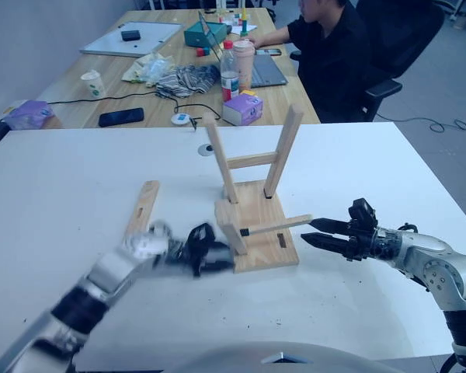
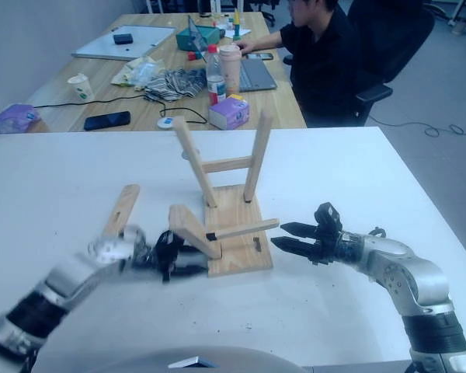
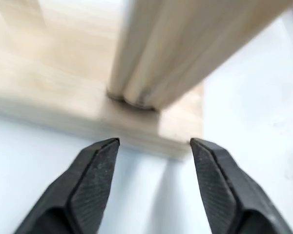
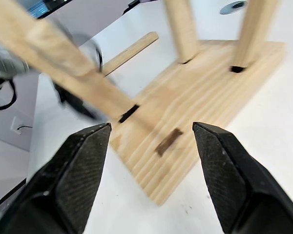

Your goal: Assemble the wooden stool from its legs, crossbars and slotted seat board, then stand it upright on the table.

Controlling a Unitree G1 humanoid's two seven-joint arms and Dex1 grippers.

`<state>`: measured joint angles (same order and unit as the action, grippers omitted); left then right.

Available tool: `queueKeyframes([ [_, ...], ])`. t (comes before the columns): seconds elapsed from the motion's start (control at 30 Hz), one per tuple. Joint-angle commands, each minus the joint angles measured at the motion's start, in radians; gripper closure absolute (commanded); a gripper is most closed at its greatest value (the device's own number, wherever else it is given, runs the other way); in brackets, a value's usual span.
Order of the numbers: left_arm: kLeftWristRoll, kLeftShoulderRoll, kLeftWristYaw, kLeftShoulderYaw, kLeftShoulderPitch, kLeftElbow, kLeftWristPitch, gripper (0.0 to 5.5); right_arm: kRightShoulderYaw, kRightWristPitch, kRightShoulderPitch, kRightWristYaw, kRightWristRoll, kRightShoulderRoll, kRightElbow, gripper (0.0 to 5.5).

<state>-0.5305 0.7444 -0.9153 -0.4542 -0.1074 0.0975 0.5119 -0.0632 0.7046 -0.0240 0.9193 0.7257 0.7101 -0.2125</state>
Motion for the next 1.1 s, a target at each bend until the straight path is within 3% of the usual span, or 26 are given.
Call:
queueKeyframes([
  [0.03, -0.07, 0.058, -0.059, 0.166, -0.021, 0.009, 0.072, 2.18, -0.025, -0.013, -0.028, -0.038, 0.004, -0.042, -0.051, 2.42],
  [0.17, -0.056, 0.163, -0.089, 0.299, 0.037, 0.067, 0.082, 1.59, -0.051, -0.025, -0.055, -0.053, -0.002, -0.053, -0.064, 2.42],
  [0.23, -0.017, 0.192, -0.057, 0.353, 0.078, 0.05, 0.075, 1.59, -0.07, -0.037, -0.069, -0.06, -0.006, -0.052, -0.062, 2.42],
  [0.37, 0.023, 0.087, 0.206, 0.558, 0.075, -0.106, 0.082, 1.59, -0.134, -0.085, -0.084, -0.085, -0.04, -0.039, -0.018, 2.42],
  [0.47, 0.049, 0.019, 0.333, 0.636, 0.115, -0.118, 0.075, 1.59, -0.156, -0.099, -0.072, -0.095, -0.054, -0.03, -0.006, 2.42],
  [0.77, 0.122, -0.115, 0.407, 0.639, 0.185, -0.238, 0.055, 1.59, -0.146, -0.09, -0.047, -0.085, -0.065, -0.035, -0.005, 2.42],
  [1.1, 0.16, -0.122, 0.397, 0.621, 0.196, -0.213, 0.063, 3.03, -0.17, -0.109, 0.004, -0.132, -0.069, -0.061, 0.024, 2.42],
])
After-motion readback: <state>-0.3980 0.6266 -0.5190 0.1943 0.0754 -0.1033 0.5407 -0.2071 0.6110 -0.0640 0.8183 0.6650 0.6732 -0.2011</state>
